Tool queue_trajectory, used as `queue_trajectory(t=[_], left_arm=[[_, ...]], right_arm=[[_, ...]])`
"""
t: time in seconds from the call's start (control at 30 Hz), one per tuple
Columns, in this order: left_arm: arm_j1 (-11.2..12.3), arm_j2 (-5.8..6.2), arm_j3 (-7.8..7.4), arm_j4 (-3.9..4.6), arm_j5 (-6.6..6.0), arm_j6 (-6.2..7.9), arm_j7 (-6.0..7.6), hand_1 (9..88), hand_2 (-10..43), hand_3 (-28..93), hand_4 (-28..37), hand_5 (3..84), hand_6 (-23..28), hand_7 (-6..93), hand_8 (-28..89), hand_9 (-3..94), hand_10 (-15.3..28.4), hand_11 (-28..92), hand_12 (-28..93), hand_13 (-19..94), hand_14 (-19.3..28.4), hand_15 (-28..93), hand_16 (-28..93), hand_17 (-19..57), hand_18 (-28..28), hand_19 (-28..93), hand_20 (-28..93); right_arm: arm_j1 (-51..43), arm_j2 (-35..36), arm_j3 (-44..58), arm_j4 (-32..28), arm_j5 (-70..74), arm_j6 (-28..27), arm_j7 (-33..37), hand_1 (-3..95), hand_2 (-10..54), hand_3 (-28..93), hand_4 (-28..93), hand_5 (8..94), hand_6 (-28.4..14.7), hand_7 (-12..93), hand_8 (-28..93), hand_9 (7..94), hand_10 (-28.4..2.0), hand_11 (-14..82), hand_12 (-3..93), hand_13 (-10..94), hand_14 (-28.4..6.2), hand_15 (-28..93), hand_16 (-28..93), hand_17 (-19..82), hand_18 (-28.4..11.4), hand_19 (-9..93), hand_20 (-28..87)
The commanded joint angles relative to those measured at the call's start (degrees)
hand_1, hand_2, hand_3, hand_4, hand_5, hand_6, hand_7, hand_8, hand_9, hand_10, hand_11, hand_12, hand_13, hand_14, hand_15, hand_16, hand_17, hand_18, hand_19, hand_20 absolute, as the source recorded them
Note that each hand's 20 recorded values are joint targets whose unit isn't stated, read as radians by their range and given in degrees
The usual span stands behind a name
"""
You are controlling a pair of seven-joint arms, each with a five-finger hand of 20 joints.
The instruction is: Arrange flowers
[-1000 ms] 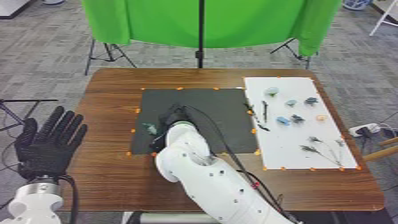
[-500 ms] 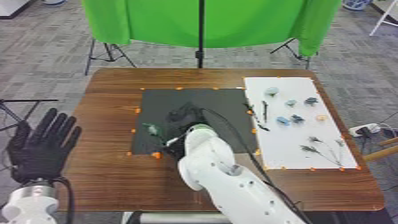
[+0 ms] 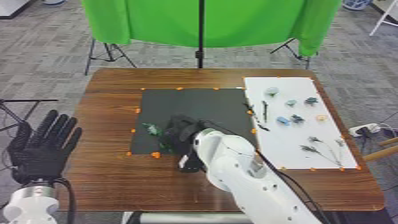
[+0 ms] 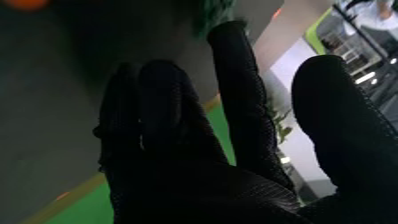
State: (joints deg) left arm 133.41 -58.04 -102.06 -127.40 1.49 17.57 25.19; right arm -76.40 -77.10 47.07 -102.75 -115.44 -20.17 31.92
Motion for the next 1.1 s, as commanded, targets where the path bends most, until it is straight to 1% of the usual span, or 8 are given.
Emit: queue_trajectory(t=[0.03,0.13,0.33,0.43,0.67,0.83,0.93,1.1], left_arm=[[-0.33,0.27,0.76,0.51,0.42,0.93,-1.22,21.3,17.1,73,-28.3,43.4,8.8,11.2,-9,37.3,14.2,20,11,30,12.8,24,-4,-5.3,12.8,34,13],[-0.49,0.37,0.98,0.53,0.51,0.78,-1.46,21.3,17.1,73,-28.3,43.5,8.8,11.4,-9,37.3,14.2,20,11,30,12.8,24,-4,-5.3,12.8,34,13],[-0.29,0.25,0.94,0.54,0.49,0.85,-1.39,21.3,17.3,73,-28.3,43.7,8.8,11.6,-9,37.3,14.2,20,11,30,12.8,24,-4,-5.3,12.8,34,13],[-0.71,0.35,1.12,0.76,0.62,0.78,-1.50,21.3,17.3,73,-28.3,43.8,8.8,11.6,-9,37.3,14.3,20,11,30,12.8,24,-4,-5.3,12.8,34,13],[-1.42,0.45,1.90,0.96,0.74,0.86,-1.98,21.4,17.4,73,-28.3,43.9,8.8,11.8,-9,37.4,14.3,20,11,30,12.8,24,-4,-5.3,12.8,34,13],[-1.50,0.88,2.10,0.98,0.78,0.92,-1.72,21.3,17.4,73,-28.3,43.9,8.8,11.7,-9,37.4,14.3,20,11,30,12.8,24,-4,-5.3,12.8,34,13],[-1.75,0.60,2.26,1.05,0.94,0.87,-2.09,21.4,17.4,73,-28.3,43.9,8.8,11.8,-9,37.4,14.3,20,11,30,12.8,25,-4,-5.3,12.8,34,13],[-1.06,0.80,2.11,0.86,0.96,1.00,-1.48,21.3,17.5,73,-28.3,43.9,8.8,11.8,-9,37.4,14.3,20,10,30,12.8,24,-4,-5.4,12.8,34,13]], right_arm=[[0.59,-2.28,-2.72,1.29,-5.26,-1.11,-1.05,26.8,3.9,82,-23,66.3,-1.1,15,-13,39.9,-22.1,18.9,18.0,38,-20.9,82,18,18,-23.0,79,36],[0.68,-2.61,-2.91,1.56,-5.65,-2.56,-0.55,27.0,4.2,82,-23,65.8,-1.4,13,-12,43.0,-21.7,18.6,17.5,39,-20.9,81,18,18,-23.2,79,37],[0.48,-3.00,-3.15,1.30,-5.25,-3.40,0.22,28.1,5.4,82,-23,63.7,-6.1,9,-11,52.3,-20.4,19.4,16.9,43,-20.5,79,22,19,-23.5,79,37],[0.48,-3.12,-3.18,1.34,-5.33,-3.27,0.03,28.2,5.4,82,-23,62.3,-8.2,8,-11,52.7,-20.8,19.6,17.0,43,-20.6,79,23,19,-23.6,79,37],[0.31,-4.03,-3.62,1.78,-5.66,-1.74,0.45,27.4,6.0,83,-23,59.1,-8.8,8,-10,50.2,-21.6,19.7,17.4,42,-20.6,78,23,19,-23.4,78,36],[0.48,-4.64,-3.73,2.54,-5.47,-0.48,1.41,27.1,6.1,83,-23,58.6,-8.3,9,-10,48.5,-21.8,19.4,17.2,41,-20.7,78,23,19,-23.3,78,35],[0.36,-4.90,-3.52,2.69,-5.53,0.31,1.91,26.6,6.6,83,-23,58.6,-7.7,9,-10,48.4,-21.8,19.4,17.2,41,-20.7,78,23,19,-23.3,78,35],[0.79,-5.07,-3.89,2.88,-5.08,3.36,3.55,26.2,7.1,83,-24,59.3,-5.9,11,-11,47.4,-22.1,19.4,17.2,41,-20.8,78,23,19,-23.5,78,35]])
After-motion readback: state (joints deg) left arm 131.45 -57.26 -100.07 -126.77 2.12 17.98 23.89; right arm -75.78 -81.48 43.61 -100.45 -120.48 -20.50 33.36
